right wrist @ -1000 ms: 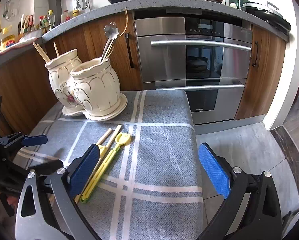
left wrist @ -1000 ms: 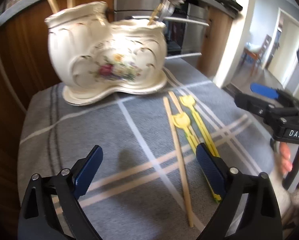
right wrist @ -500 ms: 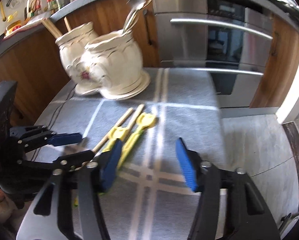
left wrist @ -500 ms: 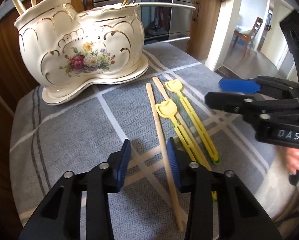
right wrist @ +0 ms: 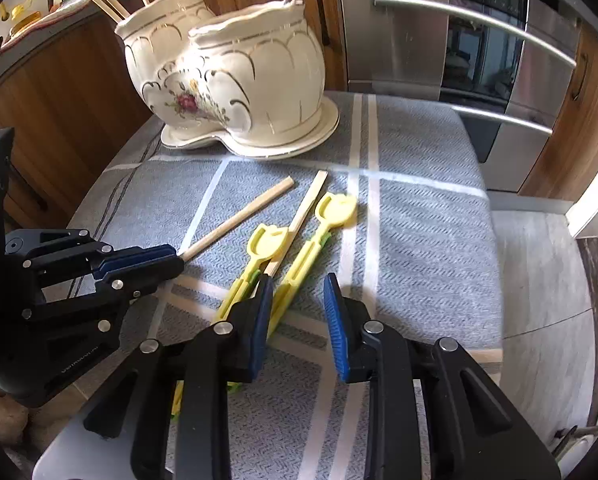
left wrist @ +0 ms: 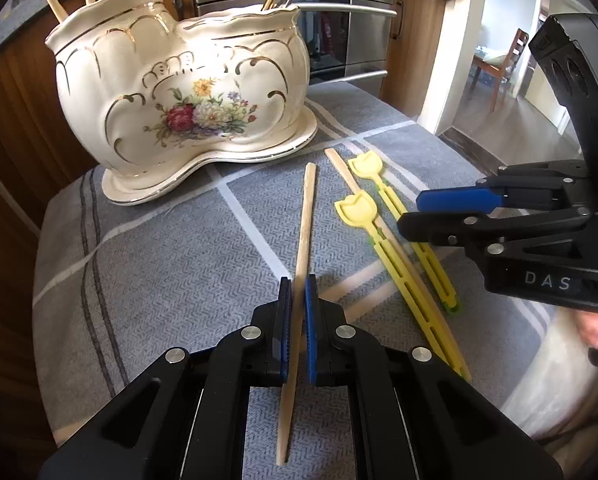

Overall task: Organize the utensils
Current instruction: 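Grasp another wooden chopstick with the left tool while the right grasps a yellow utensil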

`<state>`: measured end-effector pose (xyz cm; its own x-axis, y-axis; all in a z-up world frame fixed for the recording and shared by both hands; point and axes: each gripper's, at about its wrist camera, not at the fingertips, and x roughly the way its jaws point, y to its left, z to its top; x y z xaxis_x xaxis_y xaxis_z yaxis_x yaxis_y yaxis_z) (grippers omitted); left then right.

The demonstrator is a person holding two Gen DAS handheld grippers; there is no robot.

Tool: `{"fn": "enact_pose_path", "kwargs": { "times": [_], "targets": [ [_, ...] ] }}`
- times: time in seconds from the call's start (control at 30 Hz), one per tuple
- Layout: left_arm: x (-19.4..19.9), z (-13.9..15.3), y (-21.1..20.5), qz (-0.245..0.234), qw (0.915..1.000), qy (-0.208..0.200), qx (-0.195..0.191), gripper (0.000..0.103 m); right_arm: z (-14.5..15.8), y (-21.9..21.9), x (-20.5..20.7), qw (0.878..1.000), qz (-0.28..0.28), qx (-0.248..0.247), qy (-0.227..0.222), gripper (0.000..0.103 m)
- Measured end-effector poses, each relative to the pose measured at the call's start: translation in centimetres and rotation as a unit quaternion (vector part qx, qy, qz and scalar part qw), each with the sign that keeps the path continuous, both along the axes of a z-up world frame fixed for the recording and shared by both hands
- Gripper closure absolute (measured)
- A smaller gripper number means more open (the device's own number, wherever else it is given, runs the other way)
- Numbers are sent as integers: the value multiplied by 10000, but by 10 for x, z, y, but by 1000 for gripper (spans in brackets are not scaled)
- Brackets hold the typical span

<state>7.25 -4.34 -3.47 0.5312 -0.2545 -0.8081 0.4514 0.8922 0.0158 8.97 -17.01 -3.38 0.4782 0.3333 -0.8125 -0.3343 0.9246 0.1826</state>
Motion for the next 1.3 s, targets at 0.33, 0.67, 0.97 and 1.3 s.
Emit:
{"fn": "enact_pose_path", "kwargs": {
  "times": [0.33,0.67,0.97,1.3],
  "targets": [
    [4,1,-3,-38,9998,96,157,95,2,-10,14,9986,-184,-481,148,81],
    [15,3,-21,-291,9979,244,527,94,0,3,19,9975,14,-700,51,93],
    [7,15,-5,-314,9992,-2,266,96,18,-16,9,9986,-223,-316,-350,93],
    [-9,45,21,-280,9981,-550,42,97,53,-22,-10,9951,-136,248,-948,93]
  ]
}}
